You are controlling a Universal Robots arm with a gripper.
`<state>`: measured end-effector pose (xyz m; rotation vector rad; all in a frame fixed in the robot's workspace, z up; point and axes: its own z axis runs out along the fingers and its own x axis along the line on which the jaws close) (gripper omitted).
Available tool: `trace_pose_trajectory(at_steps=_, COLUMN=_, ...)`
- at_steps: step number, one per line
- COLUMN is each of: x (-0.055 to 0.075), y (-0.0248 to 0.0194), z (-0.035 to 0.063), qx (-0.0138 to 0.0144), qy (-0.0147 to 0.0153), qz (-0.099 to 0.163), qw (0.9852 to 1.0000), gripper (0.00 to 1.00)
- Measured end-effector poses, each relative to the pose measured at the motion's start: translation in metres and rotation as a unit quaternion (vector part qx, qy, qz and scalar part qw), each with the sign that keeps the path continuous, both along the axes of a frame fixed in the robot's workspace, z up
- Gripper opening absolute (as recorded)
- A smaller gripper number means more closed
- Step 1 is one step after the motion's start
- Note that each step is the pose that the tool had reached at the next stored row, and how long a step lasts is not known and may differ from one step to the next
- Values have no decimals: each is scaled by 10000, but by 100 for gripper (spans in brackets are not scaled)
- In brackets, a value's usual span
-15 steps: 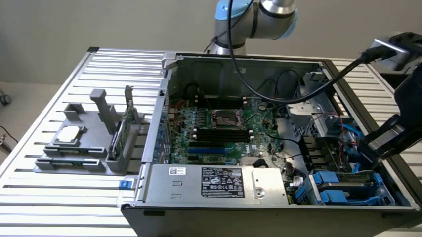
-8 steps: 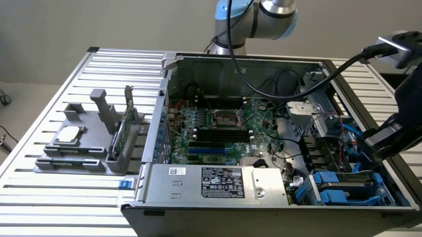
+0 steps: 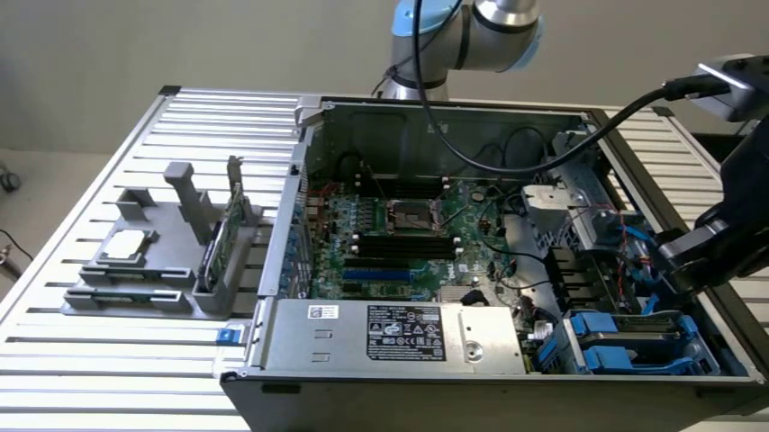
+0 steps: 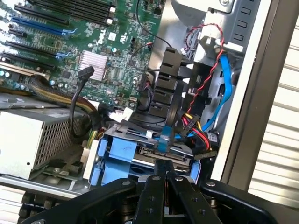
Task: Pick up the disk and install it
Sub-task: 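Insert the first disk wire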
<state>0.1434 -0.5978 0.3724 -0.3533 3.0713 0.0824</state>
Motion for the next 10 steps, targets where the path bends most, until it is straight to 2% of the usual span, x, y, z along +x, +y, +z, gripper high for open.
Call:
trace_pose_trajectory(at_steps=5, x=0, y=0, z=4, qx=9, qy=0, qz=-330, qw=9995, gripper=11)
trace_pose_trajectory(at_steps=10, x=0, y=0, z=8, qx=20, qy=0, qz=-663, qw=9978, gripper=11)
